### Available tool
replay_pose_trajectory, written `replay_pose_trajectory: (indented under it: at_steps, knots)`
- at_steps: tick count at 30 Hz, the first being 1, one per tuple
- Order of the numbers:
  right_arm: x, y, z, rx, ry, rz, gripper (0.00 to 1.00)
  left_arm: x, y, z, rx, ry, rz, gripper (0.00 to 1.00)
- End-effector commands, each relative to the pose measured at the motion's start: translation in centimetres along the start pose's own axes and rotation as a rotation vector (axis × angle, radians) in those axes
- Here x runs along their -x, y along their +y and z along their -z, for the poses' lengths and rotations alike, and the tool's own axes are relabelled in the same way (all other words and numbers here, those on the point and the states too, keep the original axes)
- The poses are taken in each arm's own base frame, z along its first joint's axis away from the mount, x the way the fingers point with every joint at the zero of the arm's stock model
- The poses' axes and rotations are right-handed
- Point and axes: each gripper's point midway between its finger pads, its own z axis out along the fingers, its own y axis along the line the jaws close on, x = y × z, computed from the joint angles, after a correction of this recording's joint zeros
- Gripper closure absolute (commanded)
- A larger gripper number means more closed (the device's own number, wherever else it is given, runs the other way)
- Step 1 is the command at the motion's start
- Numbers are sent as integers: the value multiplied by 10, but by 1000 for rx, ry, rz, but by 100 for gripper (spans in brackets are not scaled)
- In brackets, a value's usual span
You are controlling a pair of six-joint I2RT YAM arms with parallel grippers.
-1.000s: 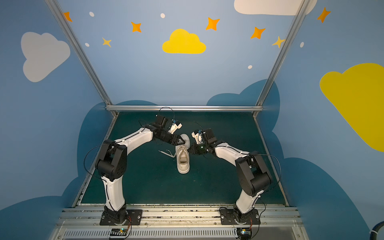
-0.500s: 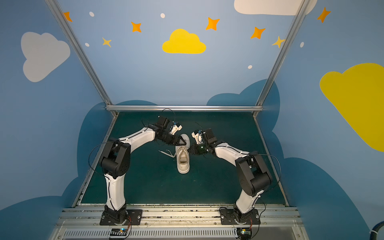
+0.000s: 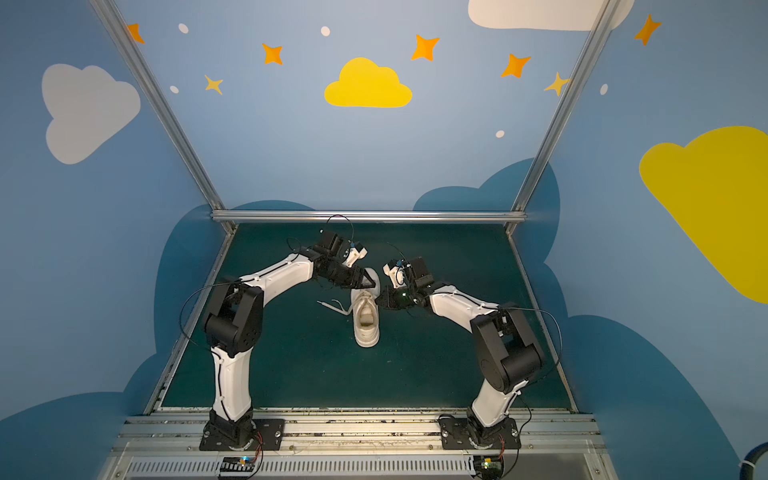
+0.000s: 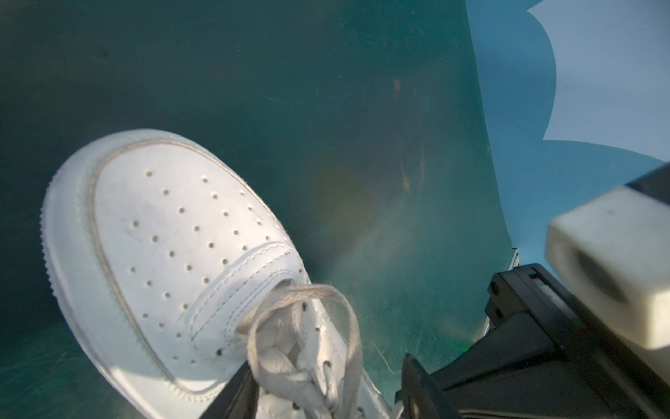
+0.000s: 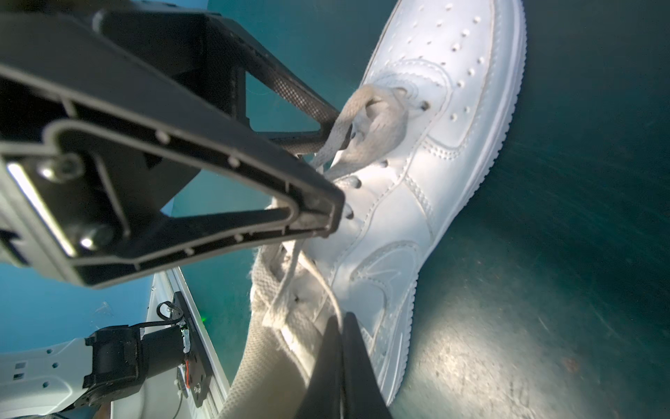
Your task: Tie the shoes
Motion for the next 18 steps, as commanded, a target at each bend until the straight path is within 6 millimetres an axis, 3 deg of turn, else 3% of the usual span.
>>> replay_pose_trajectory:
  at_steps: [1, 18]
  knots:
    - [-11, -1, -4, 5, 37, -1, 100, 4, 1, -4, -5, -1, 9, 45]
    - [-10, 2, -4, 13, 35, 2, 100, -5, 3, -13, 76, 82, -52, 50]
